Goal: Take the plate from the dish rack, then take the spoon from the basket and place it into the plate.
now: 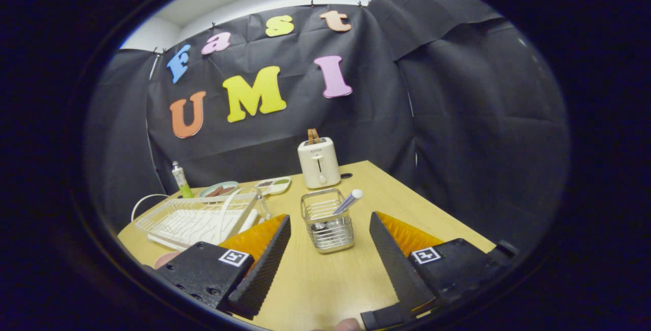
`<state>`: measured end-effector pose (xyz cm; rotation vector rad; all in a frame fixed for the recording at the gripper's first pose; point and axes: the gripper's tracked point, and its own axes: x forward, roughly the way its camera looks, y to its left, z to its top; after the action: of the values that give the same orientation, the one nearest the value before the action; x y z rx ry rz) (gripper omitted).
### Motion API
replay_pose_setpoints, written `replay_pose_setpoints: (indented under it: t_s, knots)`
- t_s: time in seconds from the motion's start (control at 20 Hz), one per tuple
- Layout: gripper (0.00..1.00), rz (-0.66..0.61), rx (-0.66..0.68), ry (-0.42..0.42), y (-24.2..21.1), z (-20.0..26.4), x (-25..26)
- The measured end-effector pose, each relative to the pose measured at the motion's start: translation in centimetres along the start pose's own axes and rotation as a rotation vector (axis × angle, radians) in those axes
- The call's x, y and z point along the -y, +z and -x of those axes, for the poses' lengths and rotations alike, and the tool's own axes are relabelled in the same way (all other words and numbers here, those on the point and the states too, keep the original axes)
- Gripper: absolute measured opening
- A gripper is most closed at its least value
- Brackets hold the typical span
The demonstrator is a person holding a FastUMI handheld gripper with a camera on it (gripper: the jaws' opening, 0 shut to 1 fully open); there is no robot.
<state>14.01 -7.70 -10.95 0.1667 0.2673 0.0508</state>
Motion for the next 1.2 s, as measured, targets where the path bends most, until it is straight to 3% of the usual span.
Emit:
replay_pose_setpoints:
  t_s: [0.15,0.25,0.6,0.75,0.8,0.9,1.2]
  knots:
    - [0.99,-0.05,-0.003,-0.007,0.8,-3.1,1.2]
    - [0.92,-0.092,-0.017,0.001,0.8,-5.1,1.3]
    - [0.58,-0.083,-0.037,0.021,1.0,-7.2,0.8]
    - [0.4,-0.08,-0.053,0.011,1.1,-7.7,0.8]
    - [0.28,-0.084,-0.052,0.026,1.4,-7.4,0.6]
    - [0.2,-0.081,-0.051,0.037,2.3,-7.4,0.3]
    - [0.12,0.055,0.036,0.048,7.9,-4.2,-1.1]
